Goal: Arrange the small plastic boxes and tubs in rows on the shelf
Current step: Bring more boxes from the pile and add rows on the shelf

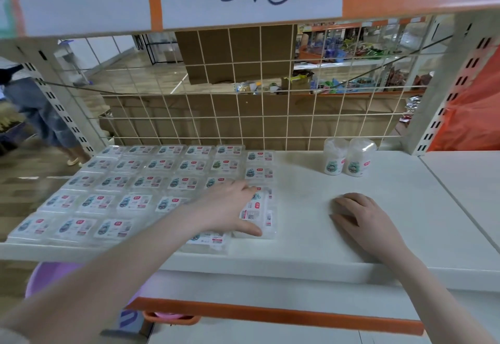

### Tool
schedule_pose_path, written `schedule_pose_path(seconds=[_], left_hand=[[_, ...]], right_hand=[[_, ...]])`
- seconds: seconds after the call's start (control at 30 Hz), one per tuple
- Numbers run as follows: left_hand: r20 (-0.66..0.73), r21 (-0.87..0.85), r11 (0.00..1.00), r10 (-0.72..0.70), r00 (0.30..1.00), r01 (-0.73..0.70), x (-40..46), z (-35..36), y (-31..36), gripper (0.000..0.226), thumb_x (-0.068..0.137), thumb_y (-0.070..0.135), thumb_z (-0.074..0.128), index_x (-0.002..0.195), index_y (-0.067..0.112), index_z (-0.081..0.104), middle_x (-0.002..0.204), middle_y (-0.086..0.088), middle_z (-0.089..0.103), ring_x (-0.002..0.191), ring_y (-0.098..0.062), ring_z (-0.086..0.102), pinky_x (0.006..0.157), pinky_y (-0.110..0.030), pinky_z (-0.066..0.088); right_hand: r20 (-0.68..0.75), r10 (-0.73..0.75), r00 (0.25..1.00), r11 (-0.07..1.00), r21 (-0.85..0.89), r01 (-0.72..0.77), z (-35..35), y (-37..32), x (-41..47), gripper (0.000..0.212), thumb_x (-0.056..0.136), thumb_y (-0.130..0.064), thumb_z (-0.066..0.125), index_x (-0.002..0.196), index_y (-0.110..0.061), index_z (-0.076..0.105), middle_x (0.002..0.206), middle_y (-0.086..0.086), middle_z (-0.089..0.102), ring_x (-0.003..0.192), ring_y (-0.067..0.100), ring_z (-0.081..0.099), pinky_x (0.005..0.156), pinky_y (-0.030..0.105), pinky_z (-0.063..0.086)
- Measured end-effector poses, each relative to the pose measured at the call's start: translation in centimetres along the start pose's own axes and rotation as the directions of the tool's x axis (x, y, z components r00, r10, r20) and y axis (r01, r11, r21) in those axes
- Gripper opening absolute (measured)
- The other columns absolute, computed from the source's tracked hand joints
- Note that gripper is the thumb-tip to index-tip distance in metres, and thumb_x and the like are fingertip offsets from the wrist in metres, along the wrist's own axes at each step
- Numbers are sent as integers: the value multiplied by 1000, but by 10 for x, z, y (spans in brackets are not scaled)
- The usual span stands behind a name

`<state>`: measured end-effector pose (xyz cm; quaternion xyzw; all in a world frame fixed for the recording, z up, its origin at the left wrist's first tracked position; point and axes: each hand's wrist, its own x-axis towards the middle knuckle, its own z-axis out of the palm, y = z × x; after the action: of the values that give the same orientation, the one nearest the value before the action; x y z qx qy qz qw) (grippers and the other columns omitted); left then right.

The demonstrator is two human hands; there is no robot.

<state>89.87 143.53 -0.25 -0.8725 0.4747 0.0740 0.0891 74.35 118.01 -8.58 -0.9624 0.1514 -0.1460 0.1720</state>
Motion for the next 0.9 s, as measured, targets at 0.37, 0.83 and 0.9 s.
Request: schedule_pose_path(seconds=[0.37, 0.83, 0.9], left_hand=[[93, -136, 962, 250, 964, -237, -6, -21, -14, 97, 76, 42, 74, 150, 32, 12, 157, 14, 5, 143, -5, 3, 112, -21, 3], [91, -15, 975, 224, 970, -223, 6, -17, -2, 84, 78, 58, 64, 147, 27, 28, 145, 6, 39, 131, -14, 34, 106, -33, 34], [83, 31, 979, 199, 976, -202, 2, -15, -1, 80, 78, 57, 64, 145, 27, 30, 140, 6, 43, 128, -15, 38, 103, -35, 36]], right_hand=[[-2, -4, 1000, 1000, 8, 4, 0, -1, 0, 33, 87, -29, 64, 114, -12, 65, 117, 5, 60, 111, 27, 52, 93, 32, 41], [16, 8, 1000, 1000, 4, -8, -3, -2, 0, 33, 88, -32, 62, 115, -13, 64, 119, 4, 58, 112, 25, 51, 94, 30, 39], [15, 10, 1000, 1000, 2, -10, -2, -2, 0, 32, 88, -32, 62, 115, -14, 64, 119, 3, 58, 111, 25, 51, 93, 29, 39]])
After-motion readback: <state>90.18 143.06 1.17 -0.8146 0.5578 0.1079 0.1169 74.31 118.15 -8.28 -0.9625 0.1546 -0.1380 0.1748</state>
